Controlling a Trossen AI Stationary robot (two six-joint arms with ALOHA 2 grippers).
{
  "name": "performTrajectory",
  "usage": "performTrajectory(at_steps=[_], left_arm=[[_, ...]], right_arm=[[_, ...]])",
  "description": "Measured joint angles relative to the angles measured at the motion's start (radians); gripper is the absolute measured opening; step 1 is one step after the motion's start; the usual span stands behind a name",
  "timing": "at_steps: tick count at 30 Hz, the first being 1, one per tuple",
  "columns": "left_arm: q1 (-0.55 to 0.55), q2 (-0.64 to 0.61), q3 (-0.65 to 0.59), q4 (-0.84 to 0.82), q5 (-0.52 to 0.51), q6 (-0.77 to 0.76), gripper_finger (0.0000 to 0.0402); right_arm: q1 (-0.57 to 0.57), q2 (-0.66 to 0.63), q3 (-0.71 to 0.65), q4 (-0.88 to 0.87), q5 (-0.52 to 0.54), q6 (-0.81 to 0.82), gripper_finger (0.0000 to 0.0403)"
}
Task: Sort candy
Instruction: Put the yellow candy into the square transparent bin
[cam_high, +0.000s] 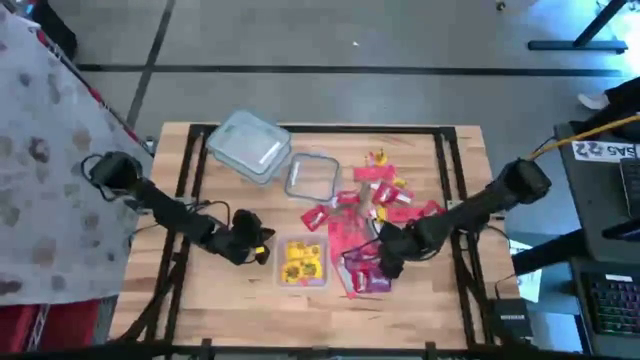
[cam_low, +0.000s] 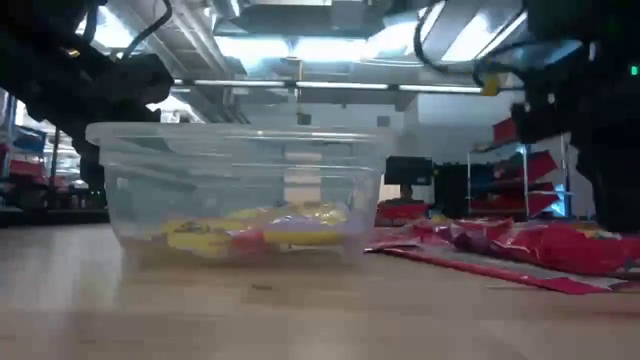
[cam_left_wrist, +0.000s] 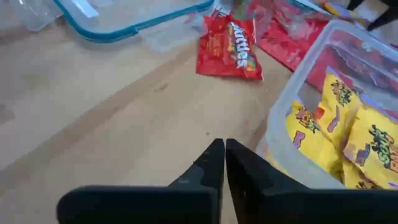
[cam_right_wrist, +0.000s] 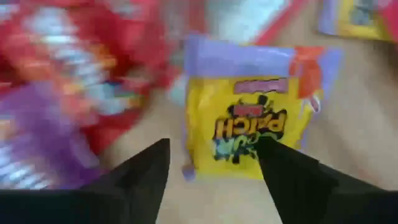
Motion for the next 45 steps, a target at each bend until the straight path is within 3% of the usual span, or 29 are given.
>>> performTrajectory(at_steps=[5,7,9,14,17,21,25,33,37,45], left_arm=[[0.000,0.000,0.000,0.000,0.000,-0.012,0.0000],[0.000,0.000,0.000,0.000,0.000,-0.012,0.0000],[0.000,0.000,0.000,0.000,0.000,-0.012,0.0000],[0.000,0.000,0.000,0.000,0.000,-0.014,0.0000],[0.002,0.000,0.000,0.000,0.000,-0.016,0.0000],[0.002,0.000,0.000,0.001,0.000,-0.016,0.0000],[0.002,0.000,0.000,0.001,0.000,-0.016,0.0000],[0.000,0.000,0.000,0.000,0.000,-0.030,0.0000],[0.001,0.000,0.000,-0.001,0.000,-0.034,0.0000],[0.001,0.000,0.000,0.000,-0.001,-0.034,0.0000]], right_arm=[[0.001,0.017,0.007,0.019,0.014,-0.004,0.0105],[0.001,0.021,0.028,-0.013,0.027,-0.025,0.0047],[0.008,0.022,0.071,-0.067,0.050,-0.053,0.0014],[0.013,0.021,0.264,-0.195,0.101,-0.117,0.0008],[0.013,0.021,0.383,-0.107,0.121,-0.249,0.0004],[0.003,0.058,0.508,0.139,0.113,-0.463,0.0002],[-0.020,0.188,0.661,0.209,0.095,-0.637,0.0001],[-0.093,0.523,1.009,0.091,0.061,-0.823,0.0000],[-0.120,0.631,1.089,0.046,0.062,-0.879,0.0002],[-0.140,0.726,1.097,0.052,0.096,-0.902,0.0003]])
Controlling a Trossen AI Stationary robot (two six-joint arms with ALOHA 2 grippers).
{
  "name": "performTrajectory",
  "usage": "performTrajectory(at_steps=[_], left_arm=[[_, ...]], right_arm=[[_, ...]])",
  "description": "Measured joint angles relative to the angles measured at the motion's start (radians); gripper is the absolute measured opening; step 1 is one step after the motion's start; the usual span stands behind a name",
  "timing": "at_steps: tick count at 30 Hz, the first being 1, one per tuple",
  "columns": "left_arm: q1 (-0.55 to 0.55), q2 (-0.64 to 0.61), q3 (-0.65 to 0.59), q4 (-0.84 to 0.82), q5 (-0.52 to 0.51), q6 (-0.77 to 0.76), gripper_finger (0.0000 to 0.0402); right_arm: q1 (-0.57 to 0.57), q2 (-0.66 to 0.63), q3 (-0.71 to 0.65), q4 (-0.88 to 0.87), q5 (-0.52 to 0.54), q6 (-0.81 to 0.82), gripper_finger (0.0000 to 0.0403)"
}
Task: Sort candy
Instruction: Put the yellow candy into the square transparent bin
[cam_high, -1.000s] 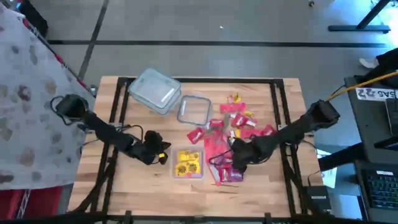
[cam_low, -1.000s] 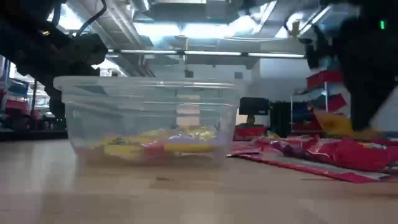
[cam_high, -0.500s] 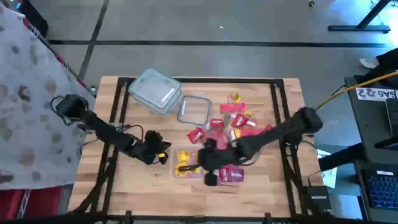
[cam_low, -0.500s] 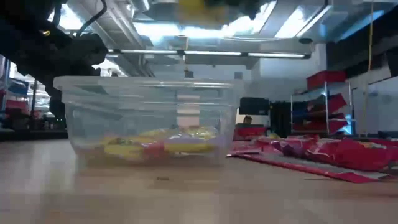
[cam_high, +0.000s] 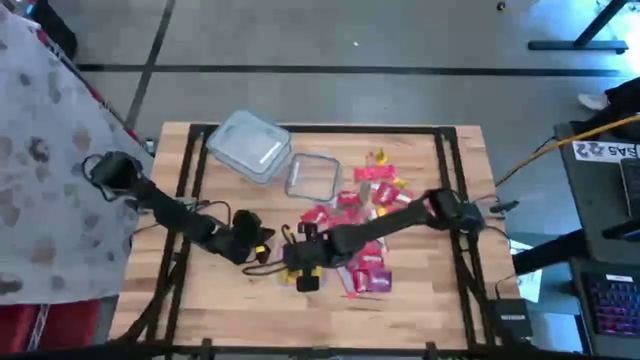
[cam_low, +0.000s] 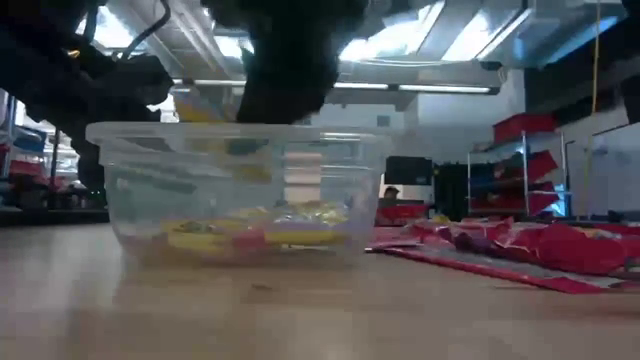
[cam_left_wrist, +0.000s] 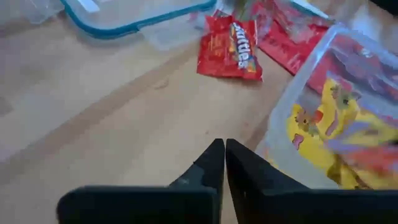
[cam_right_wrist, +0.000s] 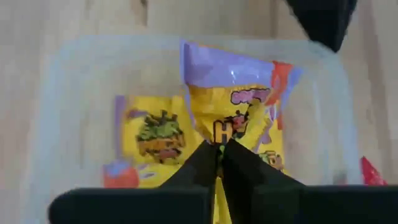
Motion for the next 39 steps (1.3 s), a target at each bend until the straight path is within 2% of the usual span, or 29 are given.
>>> performTrajectory(at_steps=[5,10,13,17,21,23,27,31,33,35,39], left_arm=[[0.000,0.000,0.000,-0.002,0.000,0.000,0.0000],[0.000,0.000,0.000,0.001,0.000,0.000,0.0000],[0.000,0.000,0.000,0.000,0.000,0.000,0.0000],[0.000,0.000,0.000,0.000,0.000,0.001,0.0000],[0.000,0.000,0.000,0.000,0.000,0.001,0.0000],[0.000,0.000,0.000,-0.001,0.000,0.001,0.0000],[0.000,0.000,0.000,-0.002,0.000,0.003,0.0000],[-0.001,0.000,0.000,-0.003,0.000,0.002,0.0000],[-0.001,0.000,0.000,-0.001,0.000,0.001,0.0000],[-0.001,0.000,0.000,0.000,0.001,0.001,0.0000],[-0.001,0.000,0.000,0.000,0.001,0.002,0.0000]], right_arm=[[0.001,0.025,0.000,0.008,0.033,-0.045,0.0037],[0.002,0.026,0.001,0.000,0.032,-0.070,0.0120],[0.002,0.018,0.001,-0.023,-0.005,-0.135,0.0168],[0.002,0.002,0.001,-0.044,-0.037,-0.166,0.0202],[0.006,-0.030,0.001,-0.071,-0.033,-0.153,0.0204],[0.013,-0.065,0.001,-0.140,0.002,-0.139,0.0198],[0.057,-0.156,0.001,-0.357,0.145,-0.112,0.0185],[0.099,-0.254,-0.020,-0.583,0.312,-0.018,0.0175],[0.109,-0.313,-0.091,-0.663,0.413,0.051,0.0173],[0.107,-0.382,-0.197,-0.683,0.452,0.127,0.0172],[0.049,-0.561,-0.491,-0.575,0.310,0.242,0.0172]])
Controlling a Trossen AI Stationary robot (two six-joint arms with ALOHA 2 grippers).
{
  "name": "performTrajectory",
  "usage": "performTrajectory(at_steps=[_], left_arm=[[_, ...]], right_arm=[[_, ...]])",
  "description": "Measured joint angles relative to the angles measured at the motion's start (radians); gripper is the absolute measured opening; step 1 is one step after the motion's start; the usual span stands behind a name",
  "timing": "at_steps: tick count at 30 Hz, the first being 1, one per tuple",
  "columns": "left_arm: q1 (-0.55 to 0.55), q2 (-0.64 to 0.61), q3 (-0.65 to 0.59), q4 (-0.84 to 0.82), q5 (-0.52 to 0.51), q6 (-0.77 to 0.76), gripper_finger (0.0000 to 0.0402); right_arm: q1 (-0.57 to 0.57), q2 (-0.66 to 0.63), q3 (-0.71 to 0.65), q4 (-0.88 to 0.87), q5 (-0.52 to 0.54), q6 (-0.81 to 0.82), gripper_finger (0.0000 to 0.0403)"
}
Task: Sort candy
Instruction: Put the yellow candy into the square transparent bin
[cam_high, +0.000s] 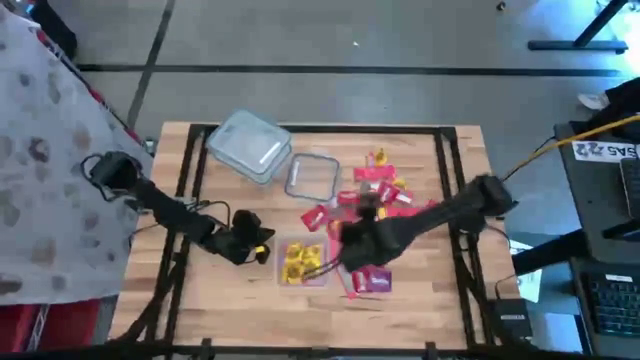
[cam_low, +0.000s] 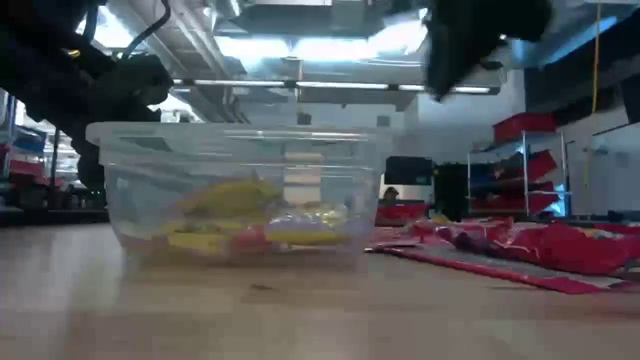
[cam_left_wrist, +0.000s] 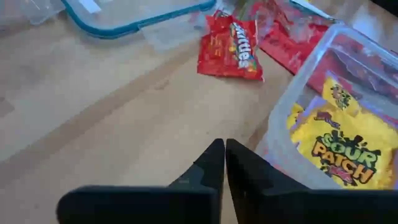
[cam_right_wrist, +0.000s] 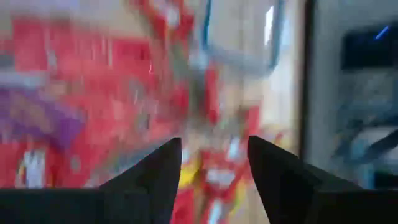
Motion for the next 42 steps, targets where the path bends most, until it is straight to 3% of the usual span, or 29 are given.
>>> performTrajectory(at_steps=[4,7,13,20,24,30,34,39,42], left_arm=[[0.000,0.000,0.000,0.000,0.000,0.004,0.0000],[0.000,0.000,0.000,0.000,0.000,0.007,0.0000],[0.000,0.000,0.000,-0.002,0.000,0.007,0.0000],[0.002,0.000,0.000,0.000,0.000,0.007,0.0000],[0.002,0.000,0.000,0.000,0.000,0.006,0.0000],[0.000,0.000,0.000,0.001,0.000,-0.003,0.0000],[0.000,0.000,0.000,0.001,0.007,-0.002,0.0000],[0.000,0.000,0.000,0.000,0.007,-0.002,0.0000],[0.000,0.000,0.000,-0.002,0.008,-0.002,0.0000]], right_arm=[[-0.085,-0.142,-0.296,0.286,-0.150,0.025,0.0172],[-0.129,-0.177,-0.451,0.479,-0.260,0.005,0.0172],[-0.162,-0.160,-0.615,0.565,-0.203,0.004,0.0172],[-0.172,-0.168,-0.687,0.653,-0.209,0.016,0.0165],[-0.173,-0.168,-0.694,0.686,-0.237,0.023,0.0124],[-0.171,-0.164,-0.689,0.679,-0.229,0.081,0.0012],[-0.131,-0.163,-0.609,0.577,-0.225,0.109,0.0003],[-0.062,-0.184,-0.385,0.361,-0.124,0.110,0.0000],[-0.035,-0.181,-0.260,0.341,-0.100,0.084,0.0000]])
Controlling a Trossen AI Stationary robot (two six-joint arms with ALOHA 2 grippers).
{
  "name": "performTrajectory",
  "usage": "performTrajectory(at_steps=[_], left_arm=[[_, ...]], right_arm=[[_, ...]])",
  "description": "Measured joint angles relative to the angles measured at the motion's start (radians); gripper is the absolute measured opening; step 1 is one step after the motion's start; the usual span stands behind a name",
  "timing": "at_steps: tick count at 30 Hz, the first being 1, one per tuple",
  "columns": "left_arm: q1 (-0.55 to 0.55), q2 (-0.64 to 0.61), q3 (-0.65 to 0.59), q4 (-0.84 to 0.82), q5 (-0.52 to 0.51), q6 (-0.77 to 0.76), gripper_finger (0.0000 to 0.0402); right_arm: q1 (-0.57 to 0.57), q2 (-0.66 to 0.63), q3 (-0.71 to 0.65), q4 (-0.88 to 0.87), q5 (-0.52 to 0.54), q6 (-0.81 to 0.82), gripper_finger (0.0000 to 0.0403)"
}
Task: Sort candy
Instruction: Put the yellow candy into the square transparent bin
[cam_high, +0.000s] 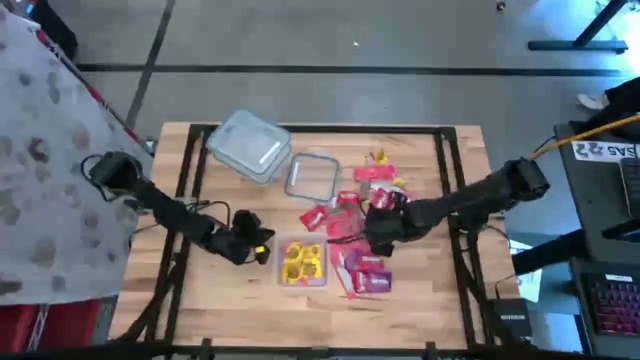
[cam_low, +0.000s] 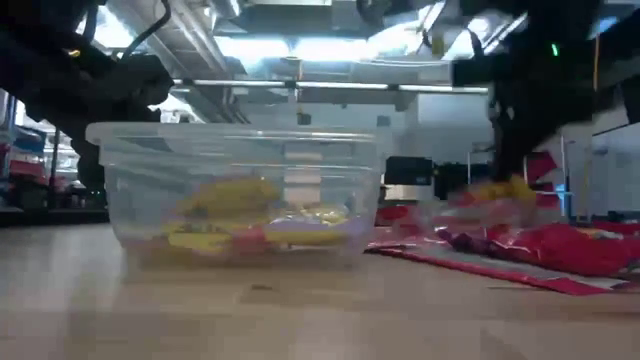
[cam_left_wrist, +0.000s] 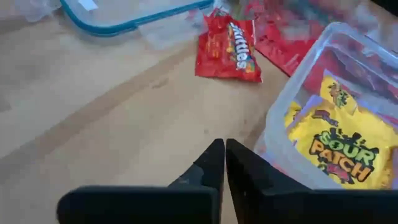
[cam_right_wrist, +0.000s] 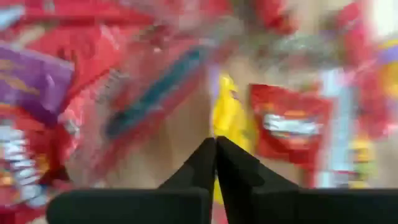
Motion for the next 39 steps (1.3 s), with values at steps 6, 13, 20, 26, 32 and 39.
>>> performTrajectory(at_steps=[6,13,20,26,32,39], left_arm=[[0.000,0.000,0.000,-0.001,0.000,0.001,0.0000],[0.000,0.000,0.000,0.003,0.000,0.001,0.0000],[0.000,0.000,0.000,0.001,0.000,0.001,0.0000],[0.000,0.000,0.000,0.001,0.000,0.001,0.0000],[0.000,0.000,0.000,-0.003,0.000,0.003,0.0000],[0.001,0.000,0.000,-0.008,0.000,0.003,0.0000]], right_arm=[[0.024,-0.001,0.123,0.206,-0.125,-0.131,0.0000],[0.023,0.081,0.123,0.715,-0.488,-0.195,0.0000],[-0.023,0.257,0.122,0.893,-0.665,-0.044,0.0000],[-0.089,0.386,0.122,0.936,-0.818,0.063,0.0000],[-0.113,0.426,0.122,0.923,-0.934,0.115,0.0000],[-0.124,0.426,0.122,0.832,-0.776,0.101,0.0001]])
